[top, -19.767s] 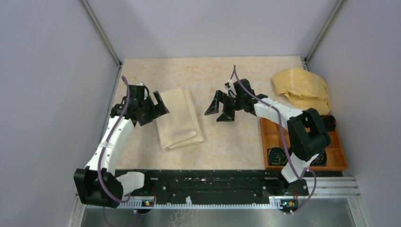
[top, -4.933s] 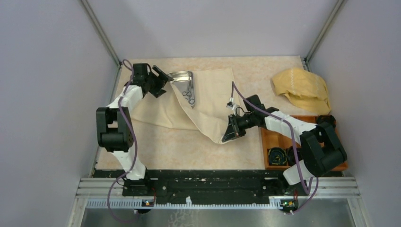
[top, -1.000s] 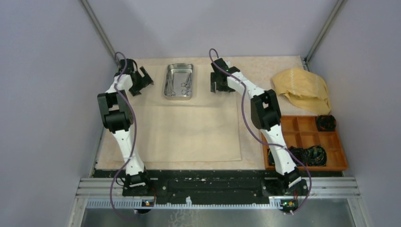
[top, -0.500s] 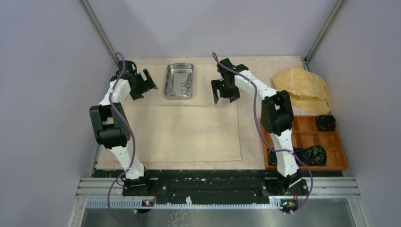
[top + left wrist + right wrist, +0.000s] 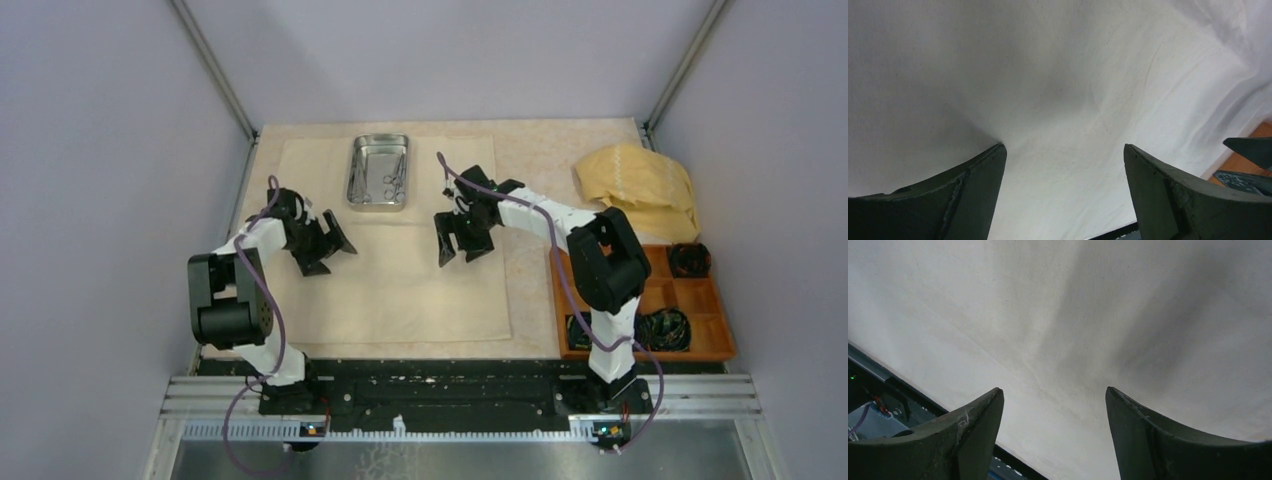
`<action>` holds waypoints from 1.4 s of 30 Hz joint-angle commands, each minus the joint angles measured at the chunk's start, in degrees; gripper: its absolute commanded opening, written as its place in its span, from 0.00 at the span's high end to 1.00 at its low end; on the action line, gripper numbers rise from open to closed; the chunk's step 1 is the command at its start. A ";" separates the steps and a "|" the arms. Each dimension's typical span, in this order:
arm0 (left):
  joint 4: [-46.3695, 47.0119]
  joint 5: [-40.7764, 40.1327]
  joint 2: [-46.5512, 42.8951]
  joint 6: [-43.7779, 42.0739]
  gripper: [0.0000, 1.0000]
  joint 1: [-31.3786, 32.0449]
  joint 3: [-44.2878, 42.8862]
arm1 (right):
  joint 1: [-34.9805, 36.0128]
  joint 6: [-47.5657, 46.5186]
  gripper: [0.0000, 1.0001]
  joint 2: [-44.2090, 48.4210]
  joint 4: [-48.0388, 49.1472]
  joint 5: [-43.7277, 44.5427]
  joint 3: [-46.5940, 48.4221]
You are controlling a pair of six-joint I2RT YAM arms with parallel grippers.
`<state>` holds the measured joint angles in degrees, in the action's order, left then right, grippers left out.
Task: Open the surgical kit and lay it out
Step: Smooth out the surgical kit at the center of the board.
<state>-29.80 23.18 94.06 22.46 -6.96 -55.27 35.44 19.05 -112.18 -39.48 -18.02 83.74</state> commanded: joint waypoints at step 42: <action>-5.33 -20.79 -11.68 5.74 0.01 -4.53 11.95 | 14.57 -4.71 0.16 7.94 3.48 23.35 -22.15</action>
<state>-33.45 5.61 84.99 26.17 -10.22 -47.31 49.98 11.29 -107.11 -32.69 5.50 70.26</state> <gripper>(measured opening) 0.986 0.842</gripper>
